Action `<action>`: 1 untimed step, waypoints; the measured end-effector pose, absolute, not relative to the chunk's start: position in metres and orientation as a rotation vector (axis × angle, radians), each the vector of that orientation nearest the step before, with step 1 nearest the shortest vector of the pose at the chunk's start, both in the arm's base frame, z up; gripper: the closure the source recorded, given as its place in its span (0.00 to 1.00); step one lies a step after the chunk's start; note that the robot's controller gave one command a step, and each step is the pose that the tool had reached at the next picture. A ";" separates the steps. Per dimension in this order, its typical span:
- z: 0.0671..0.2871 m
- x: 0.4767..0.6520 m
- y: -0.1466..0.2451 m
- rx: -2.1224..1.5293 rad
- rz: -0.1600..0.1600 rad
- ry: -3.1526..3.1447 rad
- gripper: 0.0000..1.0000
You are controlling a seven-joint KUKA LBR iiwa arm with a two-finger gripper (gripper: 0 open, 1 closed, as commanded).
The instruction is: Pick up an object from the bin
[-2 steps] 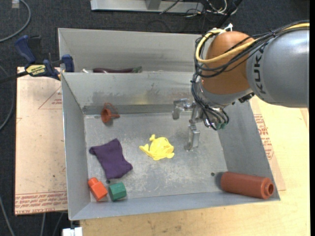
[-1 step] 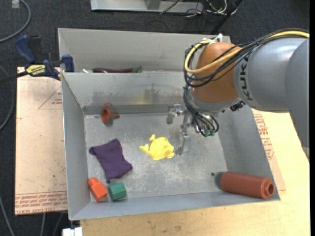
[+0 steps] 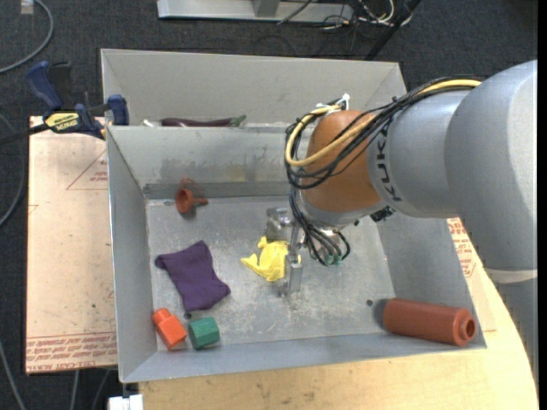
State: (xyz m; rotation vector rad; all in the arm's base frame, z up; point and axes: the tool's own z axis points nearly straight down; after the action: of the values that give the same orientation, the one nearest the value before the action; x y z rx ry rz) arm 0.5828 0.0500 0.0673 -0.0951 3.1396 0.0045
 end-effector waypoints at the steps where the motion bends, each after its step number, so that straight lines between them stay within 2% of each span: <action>1: 0.072 0.588 0.040 -0.144 0.006 3.125 1.00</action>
Offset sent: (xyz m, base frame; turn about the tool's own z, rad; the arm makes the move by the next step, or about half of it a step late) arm 0.0000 0.0000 0.0000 0.0000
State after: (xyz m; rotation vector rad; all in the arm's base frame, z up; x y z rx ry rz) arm 0.5884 0.0399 0.0716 -0.1442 3.1250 0.0057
